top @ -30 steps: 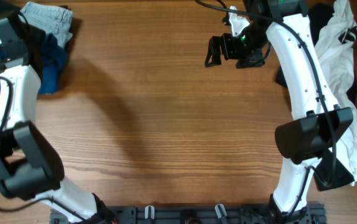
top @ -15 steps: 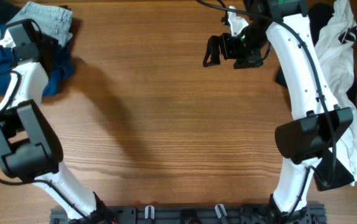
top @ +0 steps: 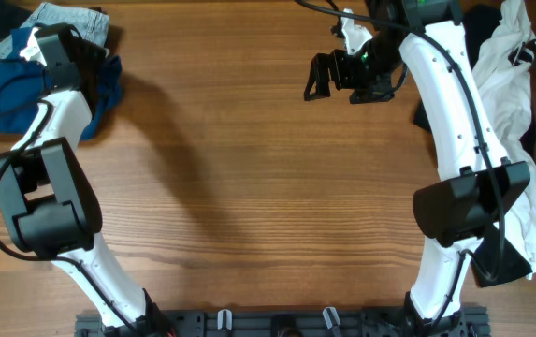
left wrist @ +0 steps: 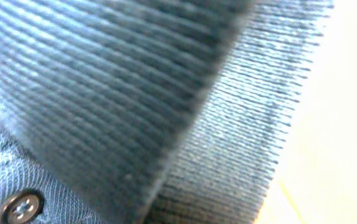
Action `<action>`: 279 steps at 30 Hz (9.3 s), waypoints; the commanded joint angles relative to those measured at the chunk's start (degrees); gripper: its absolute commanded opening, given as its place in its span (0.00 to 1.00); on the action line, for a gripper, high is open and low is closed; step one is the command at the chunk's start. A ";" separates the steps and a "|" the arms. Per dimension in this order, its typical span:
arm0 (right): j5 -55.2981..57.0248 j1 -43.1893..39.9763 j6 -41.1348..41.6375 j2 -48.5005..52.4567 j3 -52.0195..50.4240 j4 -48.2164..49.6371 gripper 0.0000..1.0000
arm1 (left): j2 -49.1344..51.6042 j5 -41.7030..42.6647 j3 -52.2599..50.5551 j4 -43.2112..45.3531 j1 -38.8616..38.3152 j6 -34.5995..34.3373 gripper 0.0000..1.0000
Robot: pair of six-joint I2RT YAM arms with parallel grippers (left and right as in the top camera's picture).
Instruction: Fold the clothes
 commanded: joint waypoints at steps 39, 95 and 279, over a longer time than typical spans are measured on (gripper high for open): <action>-0.79 -0.04 -1.73 -1.88 1.16 0.02 1.00 | -9.84 21.53 4.63 -12.68 -4.48 5.22 0.04; 13.11 -2.14 -2.62 -1.84 1.16 12.55 1.00 | -77.18 14.23 4.61 -45.75 -3.23 26.10 1.00; 24.68 -1.40 11.26 -109.20 -106.20 81.18 1.00 | -117.66 6.27 -78.16 -13.22 -3.93 25.81 1.00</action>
